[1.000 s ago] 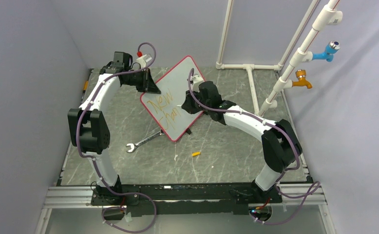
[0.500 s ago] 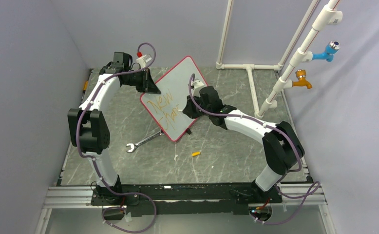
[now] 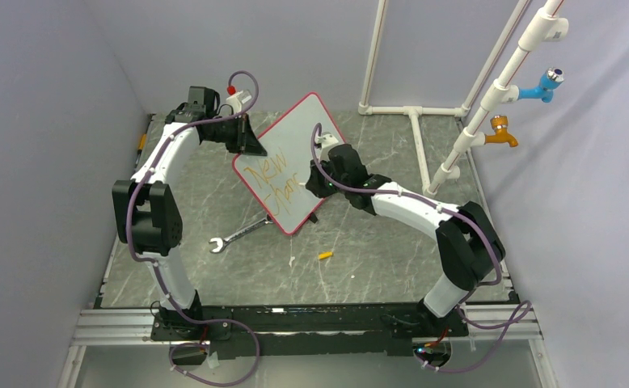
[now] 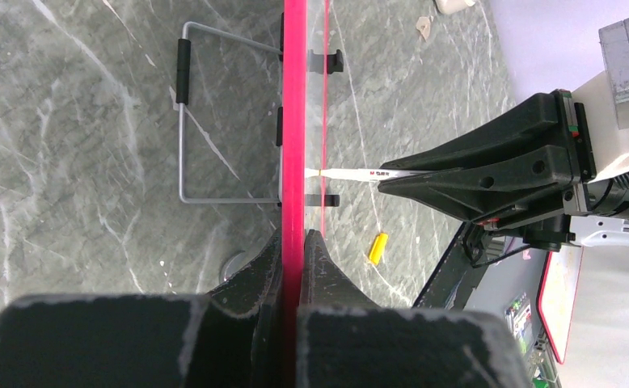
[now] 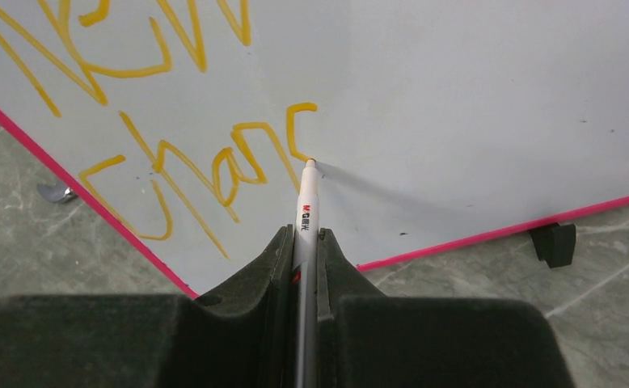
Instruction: Write a sentence on the whiteboard
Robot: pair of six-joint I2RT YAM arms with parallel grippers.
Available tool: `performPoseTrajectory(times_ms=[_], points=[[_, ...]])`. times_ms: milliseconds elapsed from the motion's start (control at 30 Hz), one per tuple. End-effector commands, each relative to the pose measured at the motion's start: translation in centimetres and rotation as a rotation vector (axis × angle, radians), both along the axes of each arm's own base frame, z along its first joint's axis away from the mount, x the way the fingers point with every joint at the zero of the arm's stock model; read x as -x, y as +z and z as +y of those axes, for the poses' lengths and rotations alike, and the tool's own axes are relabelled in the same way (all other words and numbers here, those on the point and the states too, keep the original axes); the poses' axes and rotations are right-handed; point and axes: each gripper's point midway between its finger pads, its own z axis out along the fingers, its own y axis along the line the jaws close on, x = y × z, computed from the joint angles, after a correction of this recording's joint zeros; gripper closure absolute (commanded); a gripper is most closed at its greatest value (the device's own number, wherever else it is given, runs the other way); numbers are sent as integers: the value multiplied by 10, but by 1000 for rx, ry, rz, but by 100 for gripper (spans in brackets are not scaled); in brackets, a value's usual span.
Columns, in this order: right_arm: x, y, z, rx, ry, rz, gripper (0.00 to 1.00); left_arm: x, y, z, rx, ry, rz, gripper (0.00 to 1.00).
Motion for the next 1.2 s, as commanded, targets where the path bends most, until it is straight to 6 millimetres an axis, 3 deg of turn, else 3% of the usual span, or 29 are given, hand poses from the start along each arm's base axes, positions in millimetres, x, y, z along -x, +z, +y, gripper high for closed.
performPoseTrajectory(times_ms=[0, 300, 567, 933, 1167], points=[[-12, 8, -6, 45, -47, -28, 100, -5, -7, 16, -137, 39, -75, 100], [-23, 31, -1, 31, -50, -70, 100, -4, -6, 16, -136, 41, -76, 100], [-19, 54, -3, -4, -44, -99, 100, -4, -5, 16, -134, 38, -80, 100], [-28, 47, -9, -7, -68, -79, 100, -2, -3, 16, -130, 40, -82, 100], [-30, 49, -2, -25, -37, -78, 100, -2, -4, 16, -133, 41, -82, 100]])
